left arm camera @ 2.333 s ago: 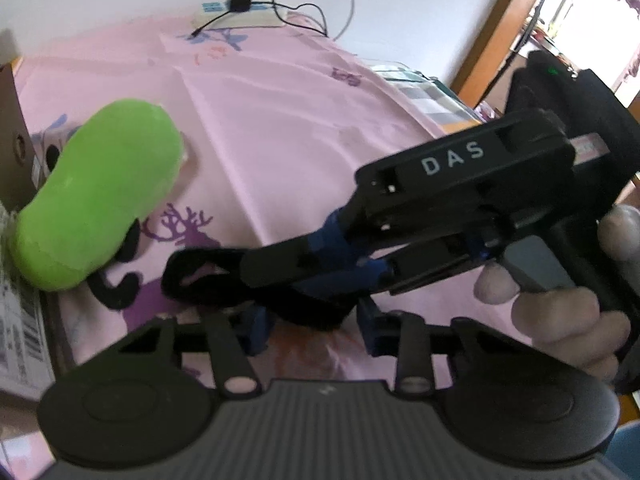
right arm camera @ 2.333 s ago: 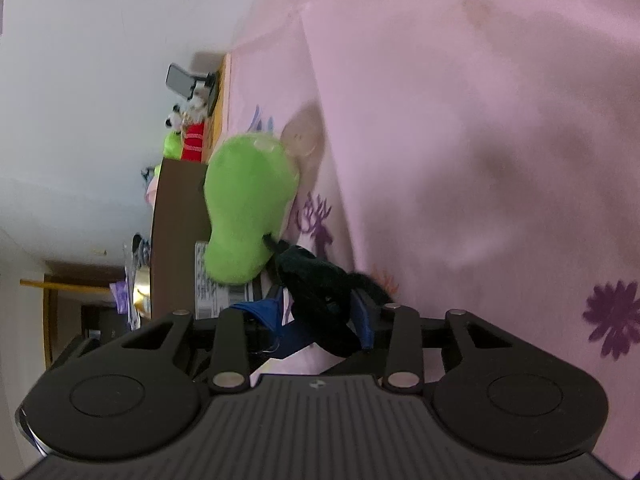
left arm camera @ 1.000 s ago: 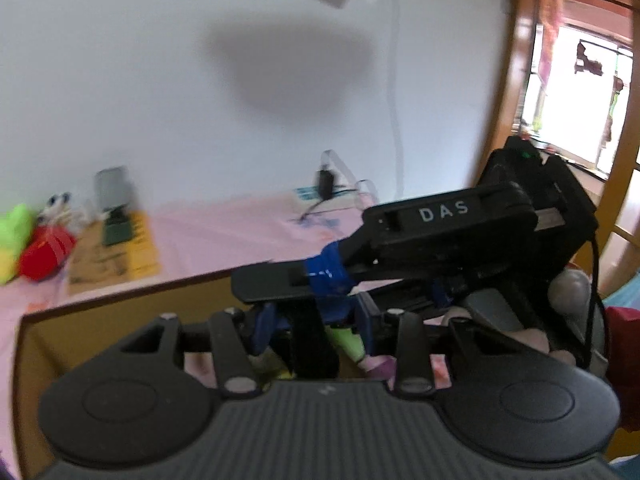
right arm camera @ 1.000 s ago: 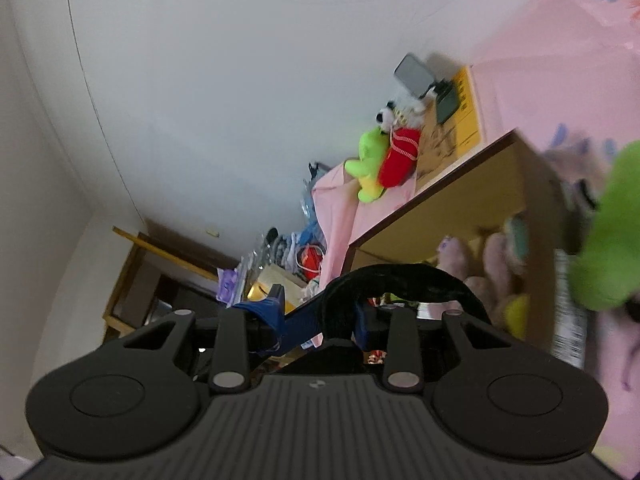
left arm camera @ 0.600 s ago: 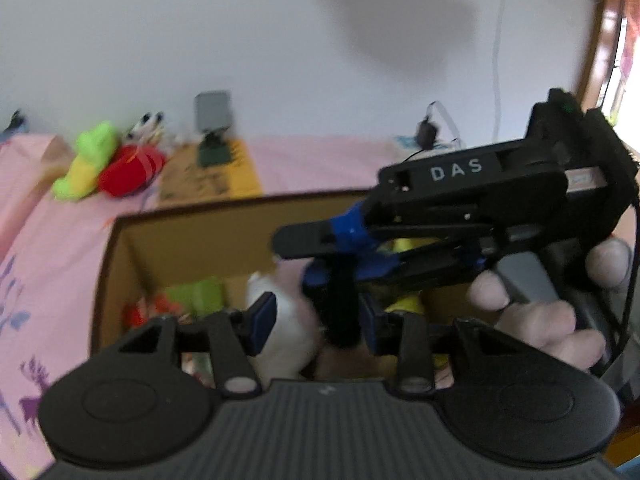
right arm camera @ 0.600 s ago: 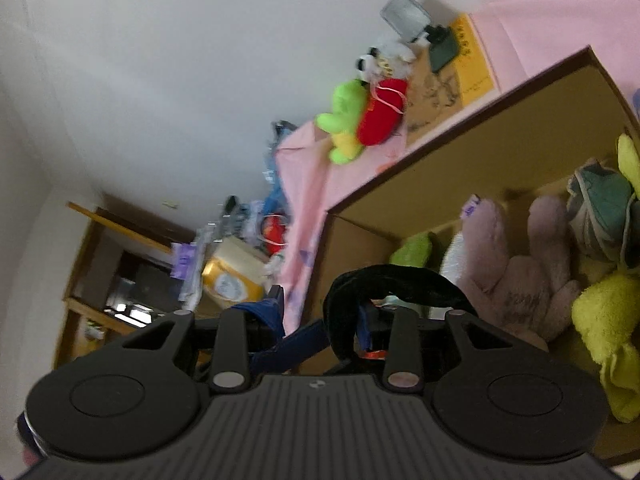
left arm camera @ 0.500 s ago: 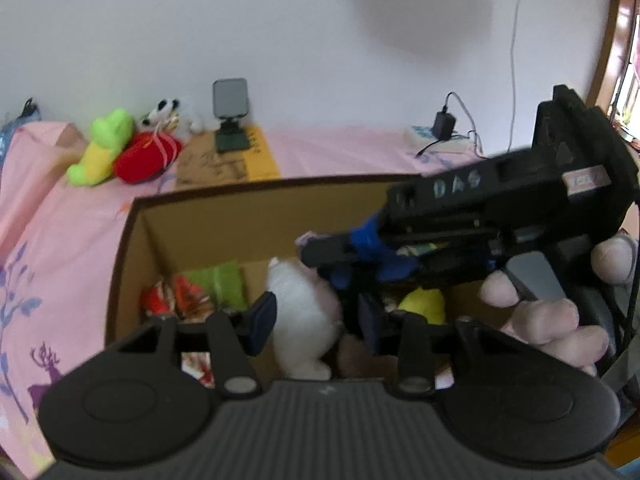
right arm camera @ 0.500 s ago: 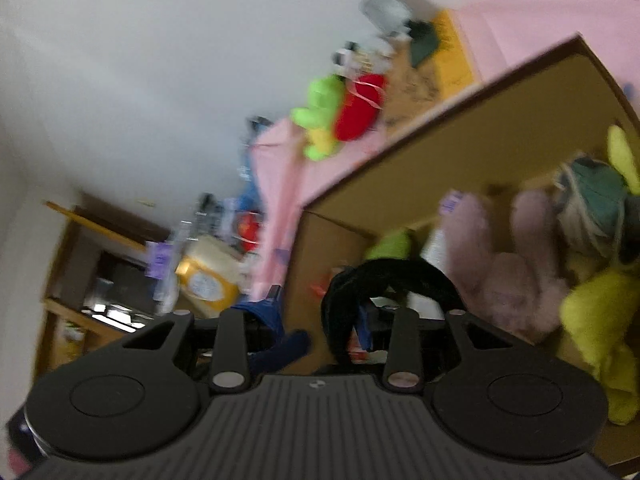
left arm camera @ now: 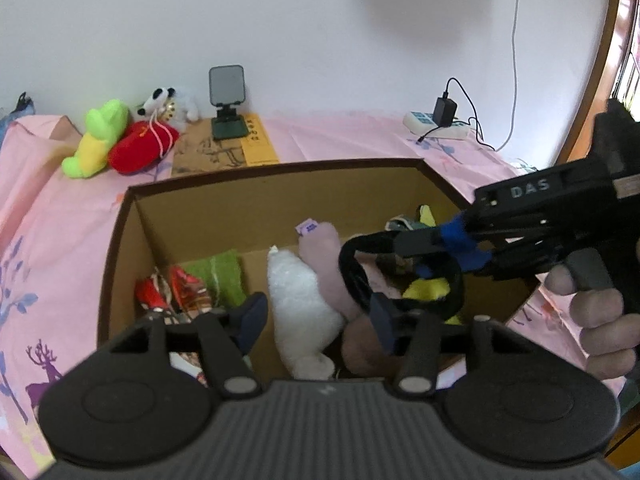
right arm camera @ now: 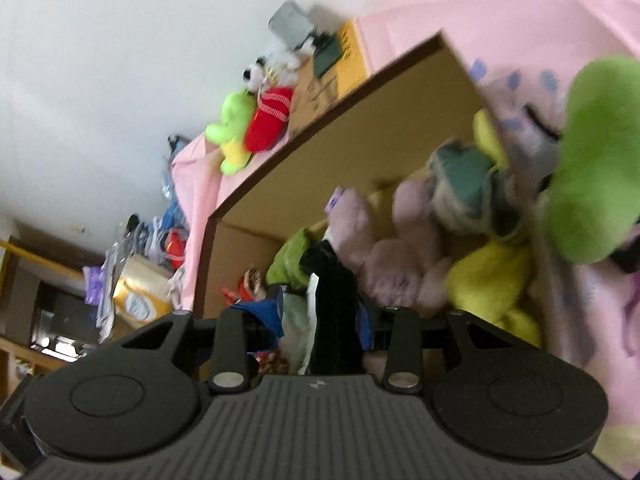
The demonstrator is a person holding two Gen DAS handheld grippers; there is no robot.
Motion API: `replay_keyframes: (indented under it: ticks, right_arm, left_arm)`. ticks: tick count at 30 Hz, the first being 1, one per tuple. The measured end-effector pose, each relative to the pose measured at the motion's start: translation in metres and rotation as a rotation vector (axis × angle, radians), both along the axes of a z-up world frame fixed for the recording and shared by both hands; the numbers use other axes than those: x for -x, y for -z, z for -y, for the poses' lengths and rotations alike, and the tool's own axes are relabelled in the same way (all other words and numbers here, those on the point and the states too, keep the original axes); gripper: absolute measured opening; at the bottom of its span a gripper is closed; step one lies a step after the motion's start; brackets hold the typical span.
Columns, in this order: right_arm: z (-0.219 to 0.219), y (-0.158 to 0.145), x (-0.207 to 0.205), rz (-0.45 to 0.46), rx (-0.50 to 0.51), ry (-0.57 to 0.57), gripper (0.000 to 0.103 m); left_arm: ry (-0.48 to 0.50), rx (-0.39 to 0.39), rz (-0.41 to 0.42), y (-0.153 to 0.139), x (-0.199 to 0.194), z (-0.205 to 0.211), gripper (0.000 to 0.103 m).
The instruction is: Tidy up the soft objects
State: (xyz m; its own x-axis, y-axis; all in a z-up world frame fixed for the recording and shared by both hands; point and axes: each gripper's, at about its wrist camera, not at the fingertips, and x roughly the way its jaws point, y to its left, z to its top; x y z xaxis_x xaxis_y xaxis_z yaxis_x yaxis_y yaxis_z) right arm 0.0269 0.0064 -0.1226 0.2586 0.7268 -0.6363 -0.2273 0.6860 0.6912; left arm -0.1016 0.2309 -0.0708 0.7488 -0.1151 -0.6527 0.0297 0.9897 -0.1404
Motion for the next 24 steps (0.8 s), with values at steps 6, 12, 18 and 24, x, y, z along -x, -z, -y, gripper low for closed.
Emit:
replay_keyframes:
  ticks: [6,12,18,24]
  right_arm:
    - [0.01,-0.021,0.012,0.171,0.106,0.061,0.02]
    - [0.036,-0.024,0.015,0.217,0.083,0.132,0.022]
    - [0.068,-0.026,0.017,0.209,0.032,0.191,0.022]
    - [0.105,-0.023,0.01,0.194,0.066,0.217,0.022]
  left_arm:
    - [0.035,0.001,0.007,-0.002,-0.003,0.005,0.054]
    - [0.076,0.005,0.011,-0.003,-0.007,0.019,0.054]
    - [0.113,-0.004,0.02,-0.009,-0.014,0.047,0.054]
    - [0.152,0.0,0.022,-0.017,-0.025,0.089,0.054]
